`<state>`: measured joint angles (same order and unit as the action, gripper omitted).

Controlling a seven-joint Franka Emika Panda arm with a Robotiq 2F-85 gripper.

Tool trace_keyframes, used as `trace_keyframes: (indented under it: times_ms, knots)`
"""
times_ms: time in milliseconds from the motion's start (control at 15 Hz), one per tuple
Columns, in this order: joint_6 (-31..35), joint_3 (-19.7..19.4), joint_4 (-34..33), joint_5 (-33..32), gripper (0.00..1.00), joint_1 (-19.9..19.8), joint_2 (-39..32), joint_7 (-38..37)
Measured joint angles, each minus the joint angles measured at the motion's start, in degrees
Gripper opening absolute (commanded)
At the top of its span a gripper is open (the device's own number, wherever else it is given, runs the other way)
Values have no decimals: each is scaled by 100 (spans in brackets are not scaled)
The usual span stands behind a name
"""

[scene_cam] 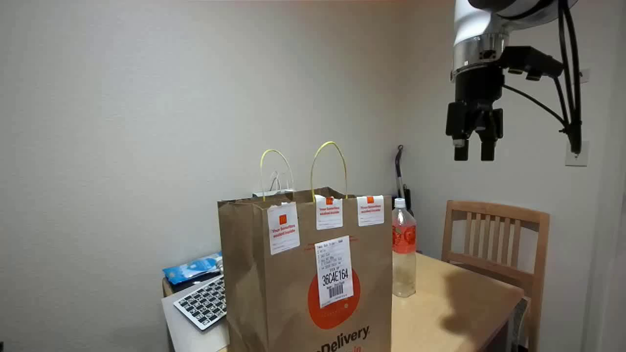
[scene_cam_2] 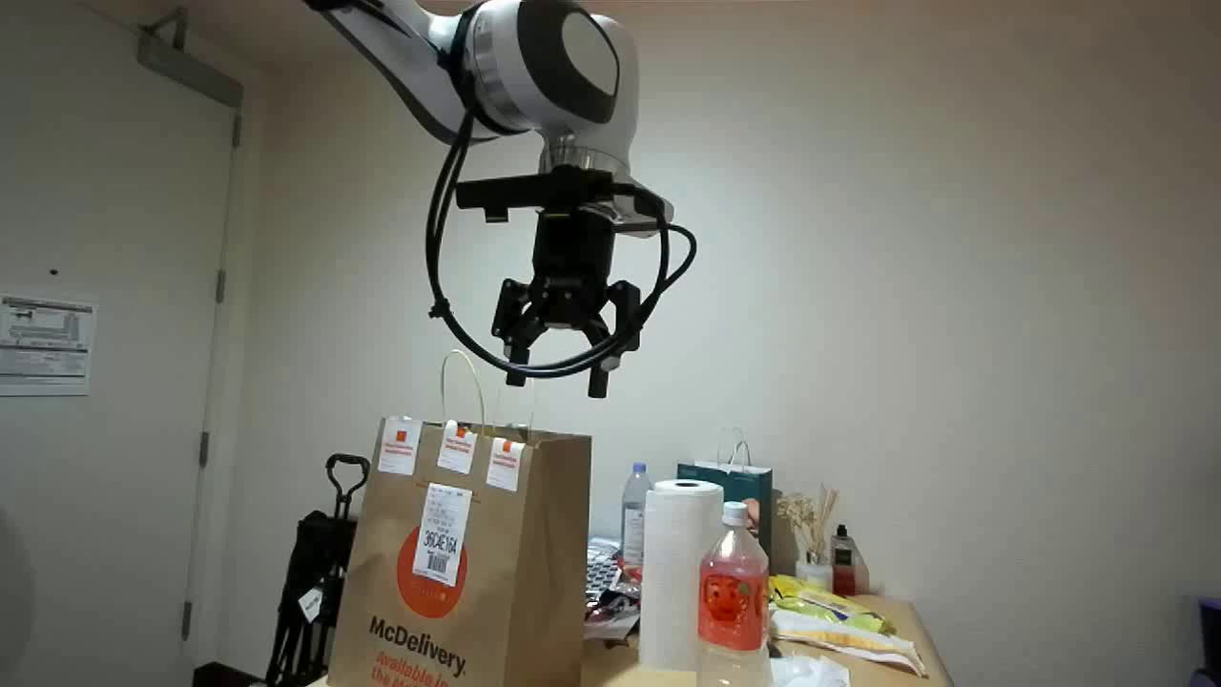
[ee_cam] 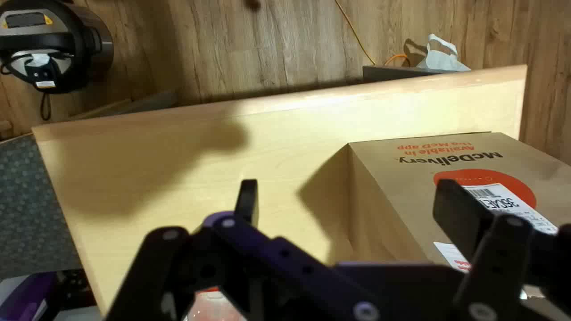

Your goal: Put the bottle inside the paper bag

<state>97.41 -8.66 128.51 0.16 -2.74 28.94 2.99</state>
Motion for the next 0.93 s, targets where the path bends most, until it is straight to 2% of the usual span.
trace_keyframes:
  times_ms: [933]
  knots:
    - [86,-48,0,-67,100,-21,-197,132]
